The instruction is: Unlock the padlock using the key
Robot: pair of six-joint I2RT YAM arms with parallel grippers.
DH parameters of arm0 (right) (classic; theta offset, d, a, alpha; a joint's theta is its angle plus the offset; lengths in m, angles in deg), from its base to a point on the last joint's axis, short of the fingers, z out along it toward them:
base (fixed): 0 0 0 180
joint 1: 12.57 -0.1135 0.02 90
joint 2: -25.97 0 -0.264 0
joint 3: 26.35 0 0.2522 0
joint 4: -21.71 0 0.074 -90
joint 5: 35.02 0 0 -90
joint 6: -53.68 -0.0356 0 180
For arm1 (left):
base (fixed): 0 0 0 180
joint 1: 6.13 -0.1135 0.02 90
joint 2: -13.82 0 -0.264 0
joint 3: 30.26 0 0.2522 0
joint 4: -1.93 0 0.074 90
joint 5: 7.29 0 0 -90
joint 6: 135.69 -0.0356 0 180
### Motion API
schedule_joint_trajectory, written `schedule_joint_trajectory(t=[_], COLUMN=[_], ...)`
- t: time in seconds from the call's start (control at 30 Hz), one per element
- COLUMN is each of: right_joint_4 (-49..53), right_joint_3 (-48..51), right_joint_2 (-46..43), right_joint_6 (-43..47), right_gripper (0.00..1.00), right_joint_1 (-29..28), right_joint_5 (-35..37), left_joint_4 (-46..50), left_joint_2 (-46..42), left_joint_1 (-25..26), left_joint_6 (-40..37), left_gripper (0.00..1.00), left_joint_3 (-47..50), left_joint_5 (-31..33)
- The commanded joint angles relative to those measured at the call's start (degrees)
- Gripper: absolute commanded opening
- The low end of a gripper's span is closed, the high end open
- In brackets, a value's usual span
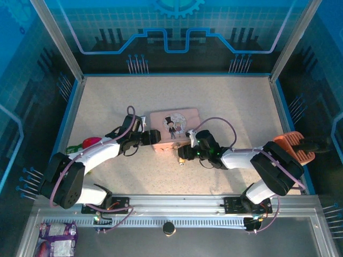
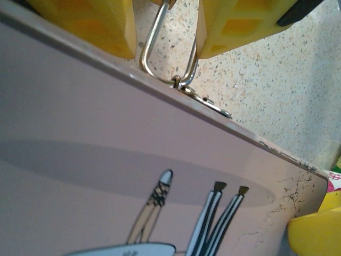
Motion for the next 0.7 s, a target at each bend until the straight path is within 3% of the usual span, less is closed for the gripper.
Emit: schedule_joint_trajectory(t=[0.0, 0.17, 0.37, 0.67], right_joint_4=[-7.02, -8.52, -7.71, -11.73], right_joint_3=[2.27, 3.67, 2.69, 1.73], right_joint_2=[0.41, -0.22, 1.63, 6.37], right_joint_6=[-2.25, -2.28, -2.15, -3.88], right_gripper=[0.36, 0.34, 0.24, 0.22], right_joint_1=[0.72, 1.27, 1.31, 1.01], right_joint_5=[-2.32, -3.05, -1.33, -0.34], left_joint_4=[-0.25, -0.46, -0.69, -0.49], left_joint_2=[1.00, 0.87, 1.25, 2.32], left_joint_1=[-0.41, -0.42, -0.41, -0.39], left_joint_6=[0.42, 0.78, 1.03, 0.95], left_gripper=[0.78, 0.78, 0.77, 0.76], left_joint_3=[-0.53, -0.28, -0.38, -0.29], left_joint_5=[-1.26, -1.09, -1.39, -2.14])
